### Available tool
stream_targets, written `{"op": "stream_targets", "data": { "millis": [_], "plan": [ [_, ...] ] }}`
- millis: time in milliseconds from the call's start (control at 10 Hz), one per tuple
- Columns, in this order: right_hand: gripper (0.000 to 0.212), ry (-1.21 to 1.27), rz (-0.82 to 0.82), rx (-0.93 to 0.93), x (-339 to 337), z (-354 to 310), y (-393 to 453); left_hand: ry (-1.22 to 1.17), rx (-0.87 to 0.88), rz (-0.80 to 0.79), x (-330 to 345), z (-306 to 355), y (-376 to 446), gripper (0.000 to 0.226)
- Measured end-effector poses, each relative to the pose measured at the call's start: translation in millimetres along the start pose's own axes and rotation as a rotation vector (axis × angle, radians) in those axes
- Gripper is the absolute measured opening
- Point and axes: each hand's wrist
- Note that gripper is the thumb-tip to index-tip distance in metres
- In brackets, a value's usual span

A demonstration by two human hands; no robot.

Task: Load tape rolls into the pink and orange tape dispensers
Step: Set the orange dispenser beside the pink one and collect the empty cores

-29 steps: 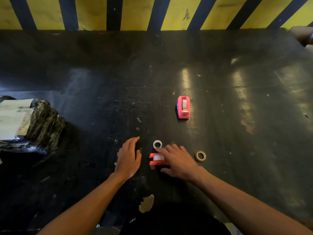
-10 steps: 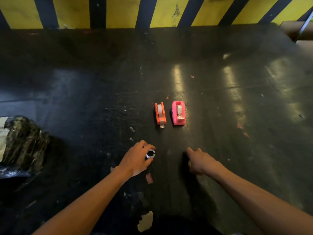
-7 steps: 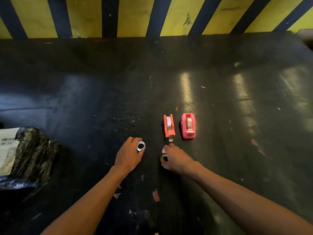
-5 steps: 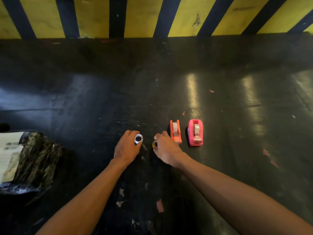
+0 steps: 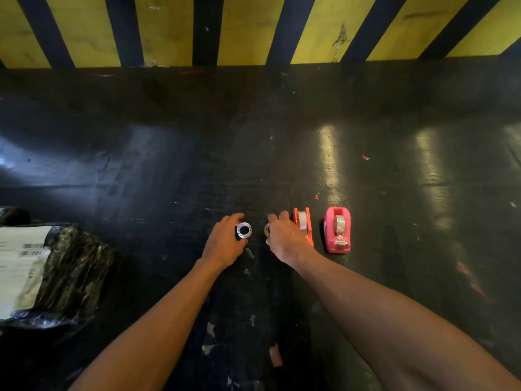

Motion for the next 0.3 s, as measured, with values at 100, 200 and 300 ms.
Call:
{"op": "stream_targets", "data": {
  "millis": [100,200,300],
  "plan": [
    [0.067,0.018,-0.017,0.017,1,-1,-10,-0.078,-0.073,-0.026,2,5,-8,0.083],
    [0.067,0.06,0.019,0.017,4,-3,-33,-0.23,-0.197,0.037,3,12,-21,0.082],
    [0.066,0.171,-0.009,-0.07,12,2,-87,-0.312,-0.208,0.077,16,13,-63,0.065]
  ]
}}
Point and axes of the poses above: each hand's wrist, its own y-axis towards the middle knuckle, its own x-axis out of the palm, z = x × y, and after that the axes turned 3 degrees about y, right-handed
